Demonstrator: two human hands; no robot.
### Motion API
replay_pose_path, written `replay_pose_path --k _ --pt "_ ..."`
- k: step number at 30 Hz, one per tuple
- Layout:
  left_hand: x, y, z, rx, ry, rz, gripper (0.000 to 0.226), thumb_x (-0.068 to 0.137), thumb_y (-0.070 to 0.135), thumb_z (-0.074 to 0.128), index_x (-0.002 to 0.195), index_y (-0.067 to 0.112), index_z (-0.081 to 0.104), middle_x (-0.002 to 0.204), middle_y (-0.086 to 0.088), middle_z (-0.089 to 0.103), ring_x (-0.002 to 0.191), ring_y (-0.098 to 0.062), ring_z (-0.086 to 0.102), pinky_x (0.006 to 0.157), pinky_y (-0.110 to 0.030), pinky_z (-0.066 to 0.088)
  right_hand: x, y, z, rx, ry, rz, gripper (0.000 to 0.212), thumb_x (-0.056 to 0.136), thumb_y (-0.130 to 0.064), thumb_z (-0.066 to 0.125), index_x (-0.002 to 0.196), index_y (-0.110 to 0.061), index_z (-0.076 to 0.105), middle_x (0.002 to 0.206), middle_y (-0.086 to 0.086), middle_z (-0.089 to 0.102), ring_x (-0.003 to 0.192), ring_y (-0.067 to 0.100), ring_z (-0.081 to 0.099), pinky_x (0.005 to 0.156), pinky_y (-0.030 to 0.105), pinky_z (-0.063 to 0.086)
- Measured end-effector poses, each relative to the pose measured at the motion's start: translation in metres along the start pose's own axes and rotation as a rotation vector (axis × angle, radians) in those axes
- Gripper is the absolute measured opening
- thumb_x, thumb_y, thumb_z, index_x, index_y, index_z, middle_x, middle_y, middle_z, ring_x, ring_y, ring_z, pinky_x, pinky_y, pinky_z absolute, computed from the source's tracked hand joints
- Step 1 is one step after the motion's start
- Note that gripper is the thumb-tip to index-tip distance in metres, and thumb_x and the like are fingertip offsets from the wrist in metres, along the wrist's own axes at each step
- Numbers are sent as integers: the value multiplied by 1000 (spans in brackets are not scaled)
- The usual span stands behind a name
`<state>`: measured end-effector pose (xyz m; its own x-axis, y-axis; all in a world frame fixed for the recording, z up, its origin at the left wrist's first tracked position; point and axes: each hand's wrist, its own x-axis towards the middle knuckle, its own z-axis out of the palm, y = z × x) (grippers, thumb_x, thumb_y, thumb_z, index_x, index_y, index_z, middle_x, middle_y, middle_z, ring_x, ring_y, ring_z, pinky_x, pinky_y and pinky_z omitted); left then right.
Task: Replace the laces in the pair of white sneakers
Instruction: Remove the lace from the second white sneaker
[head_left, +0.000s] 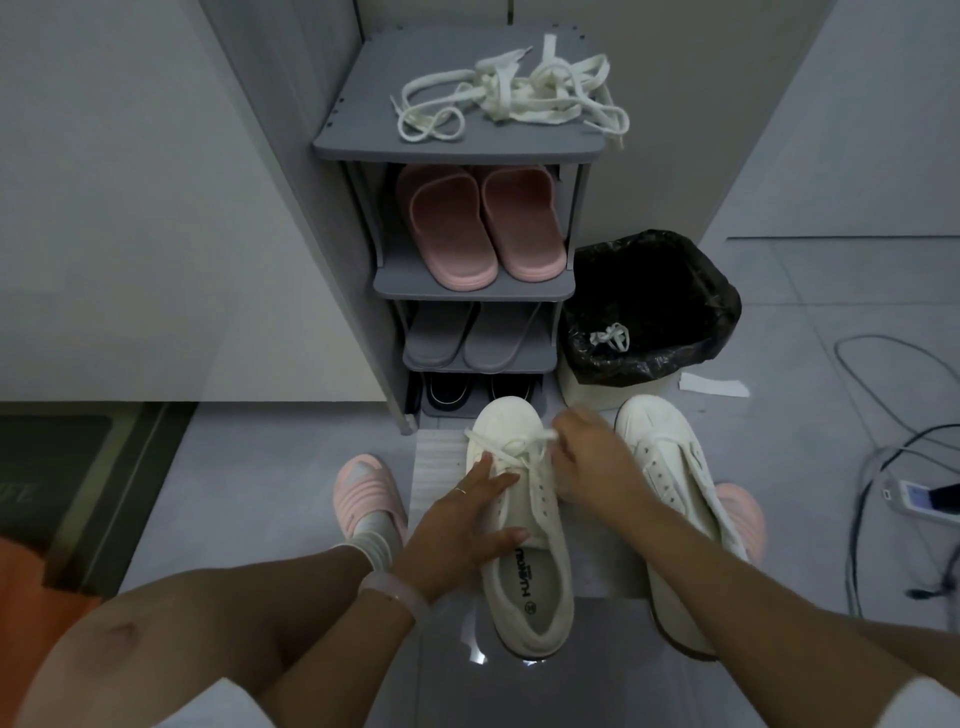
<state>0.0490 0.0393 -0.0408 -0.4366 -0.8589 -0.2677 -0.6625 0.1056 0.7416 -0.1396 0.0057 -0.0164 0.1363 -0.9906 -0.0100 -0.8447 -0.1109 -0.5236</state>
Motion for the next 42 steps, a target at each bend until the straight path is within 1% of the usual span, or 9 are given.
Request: replay_pose_path --k 4,9,11,20,25,27,31,36,42 --pt "-1 -1 0 -21 4 2 64 81 40 66 138 31 38 150 13 16 139 -7 20 97 -2 10 24 2 -28 205 353 212 8 89 -5 52 97 -4 56 94 3 46 79 14 44 62 19 33" --pt "1 -2 2 10 10 18 63 83 42 64 138 31 37 153 7 16 134 0 17 94 2 7 -12 -6 10 413 -80 439 24 87 -27 62 102 -7 61 92 0 61 83 12 57 68 15 41" --pt "1 -3 3 23 11 19 63 83 43 63 139 31 36 154 5 16 140 -7 17 93 3 6 -21 -9 21 446 -6 421 20 87 -25 63 98 -8 61 90 -1 60 78 5 53 64 8 36" --pt "1 -3 4 18 17 12 63 83 43 63 138 31 36 154 6 15 141 -9 17 92 7 3 -21 -10 21 213 50 175 18 91 -14 55 74 -13 49 70 -5 48 64 8 42 58 19 27" --pt "1 -3 4 -1 11 1 64 82 43 64 138 33 36 156 5 9 141 -8 16 96 0 7 -1 -4 -14 726 451 457 12 92 -14 52 82 -13 57 71 -2 55 67 12 50 58 21 38" --pt "1 -2 4 1 16 2 63 83 41 64 139 31 36 156 3 11 141 -8 15 98 -1 7 4 -1 -23 725 521 494 6 91 -15 54 93 -14 60 83 2 61 77 15 55 64 22 42" --pt "1 -2 5 -1 25 4 63 82 40 65 138 30 37 156 2 13 141 -9 16 99 -3 8 -14 -14 0 317 350 492 45 81 -13 64 123 -9 50 120 11 45 107 24 44 89 32 40" --pt "0 -1 4 7 31 7 63 83 40 64 138 29 37 156 2 13 141 -10 17 97 -1 8 -25 -25 28 340 144 451 19 88 -28 60 89 -9 58 88 4 57 84 19 56 70 25 40" --pt "0 1 3 -9 20 -1 63 83 39 64 139 29 36 156 3 11 142 -9 16 98 -3 10 -13 -26 25 325 128 375 17 91 -12 53 75 -8 50 70 2 50 64 13 45 57 22 30"
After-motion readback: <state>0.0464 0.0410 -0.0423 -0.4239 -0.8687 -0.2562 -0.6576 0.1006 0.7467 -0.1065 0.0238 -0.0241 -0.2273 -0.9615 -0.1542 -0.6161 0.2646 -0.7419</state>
